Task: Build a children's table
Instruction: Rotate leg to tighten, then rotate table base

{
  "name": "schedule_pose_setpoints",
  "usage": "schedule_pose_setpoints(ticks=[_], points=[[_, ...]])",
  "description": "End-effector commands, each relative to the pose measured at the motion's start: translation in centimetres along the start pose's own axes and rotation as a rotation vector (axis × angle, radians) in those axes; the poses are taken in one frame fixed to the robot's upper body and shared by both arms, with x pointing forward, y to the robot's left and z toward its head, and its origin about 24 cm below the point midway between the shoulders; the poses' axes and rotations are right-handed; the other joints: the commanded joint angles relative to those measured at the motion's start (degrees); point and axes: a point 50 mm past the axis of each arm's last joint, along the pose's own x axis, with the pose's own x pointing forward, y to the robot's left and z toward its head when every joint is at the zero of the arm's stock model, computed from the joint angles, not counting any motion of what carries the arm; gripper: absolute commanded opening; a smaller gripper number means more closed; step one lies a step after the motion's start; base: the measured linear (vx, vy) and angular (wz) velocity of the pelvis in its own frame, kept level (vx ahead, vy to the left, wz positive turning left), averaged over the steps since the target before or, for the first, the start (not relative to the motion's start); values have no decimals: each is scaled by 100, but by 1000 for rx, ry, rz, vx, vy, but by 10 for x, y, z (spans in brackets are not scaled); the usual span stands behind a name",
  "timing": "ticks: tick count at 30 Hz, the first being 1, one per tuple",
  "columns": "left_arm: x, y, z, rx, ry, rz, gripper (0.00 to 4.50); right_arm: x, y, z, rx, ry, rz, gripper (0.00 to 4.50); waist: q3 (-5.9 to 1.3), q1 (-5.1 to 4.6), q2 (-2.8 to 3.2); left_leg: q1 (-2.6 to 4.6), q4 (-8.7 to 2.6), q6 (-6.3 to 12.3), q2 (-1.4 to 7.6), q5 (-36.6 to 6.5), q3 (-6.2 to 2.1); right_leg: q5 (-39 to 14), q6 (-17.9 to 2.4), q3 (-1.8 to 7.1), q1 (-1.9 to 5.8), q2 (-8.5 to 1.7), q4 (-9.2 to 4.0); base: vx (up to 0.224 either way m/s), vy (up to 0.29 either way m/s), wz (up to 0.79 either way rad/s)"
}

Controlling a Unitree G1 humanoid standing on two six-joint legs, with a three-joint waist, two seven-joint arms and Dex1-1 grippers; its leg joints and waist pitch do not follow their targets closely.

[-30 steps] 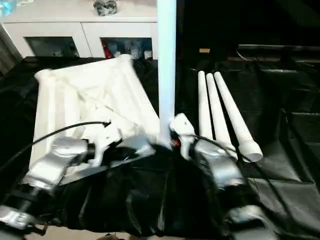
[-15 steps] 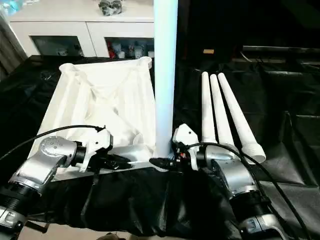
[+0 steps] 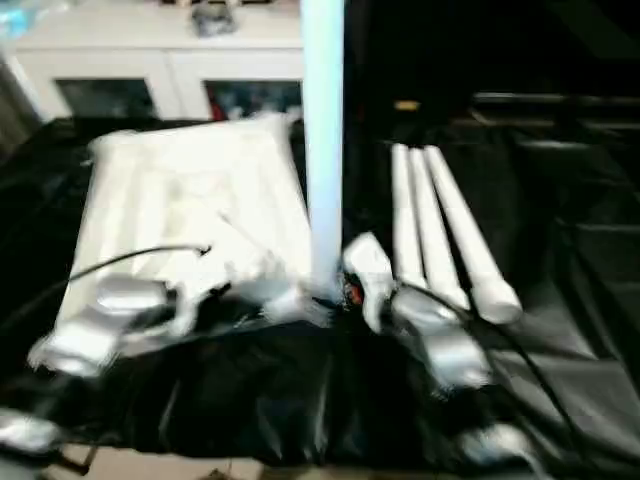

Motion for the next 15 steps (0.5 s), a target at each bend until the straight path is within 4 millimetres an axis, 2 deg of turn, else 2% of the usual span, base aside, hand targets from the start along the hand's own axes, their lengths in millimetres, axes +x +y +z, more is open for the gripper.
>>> schedule_pose_setpoints(ticks=[1, 5, 6, 7, 8, 9, 12, 13, 15], points=[[17, -7, 29, 54, -71, 60, 0, 20, 28, -14, 50, 72, 19, 267, -259, -15, -29, 50, -489, -33, 149, -1699, -69, -2300, -880, 269, 229, -335, -572, 0, 0, 0], [27, -21, 39, 26, -100, 115, 0, 32, 39, -7, 39, 44, -14, 267, -275, -28, -44, 5, -485, 70, 159, -1473, -63, -1903, -955, 269, 251, -321, -535, 0, 0, 0], [28, -23, 41, 24, -104, 119, 0, 32, 39, -6, 36, 35, -9, 302, -297, -26, -38, 2, -467, 105, 154, -1373, -61, -1743, -988, 273, 257, -325, -515, 0, 0, 0], [29, -23, 42, 22, -112, 125, 0, 33, 40, -6, 43, 31, -6, 323, -297, -29, -74, -19, -467, 143, 149, -1299, -59, -1641, -1003, 269, 269, -317, -513, 0, 0, 0], [30, -23, 43, 10, -124, 137, 0, 32, 38, -7, 54, 25, -18, 337, -302, -23, -49, -21, -454, 190, 147, -1210, -52, -1493, -1043, 270, 259, -314, -500, 0, 0, 0], [30, -23, 44, 1, -129, 145, 0, 32, 36, -7, 74, 20, -21, 337, -315, -22, -62, -21, -439, 229, 144, -1115, -48, -1314, -1104, 271, 266, -311, -474, 0, 0, 0], [31, -23, 43, 13, -125, 143, 0, 30, 32, -7, 62, 18, -29, 374, -323, -15, -62, -41, -425, 321, 144, -919, -45, -942, -1191, 269, 284, -301, -435, 0, 0, 0], [31, -23, 43, 15, -122, 144, 0, 29, 31, -7, 48, 18, -38, 374, -328, -10, -56, -37, -415, 353, 142, -866, -40, -824, -1225, 268, 283, -302, -426, 0, 0, 0], [30, -22, 43, 25, -120, 141, 0, 23, 19, -2, 1, -3, -82, 379, -317, 0, -49, -27, -420, 363, 144, -941, -34, -877, -1243, 266, 282, -305, -438, 0, 0, 0]])
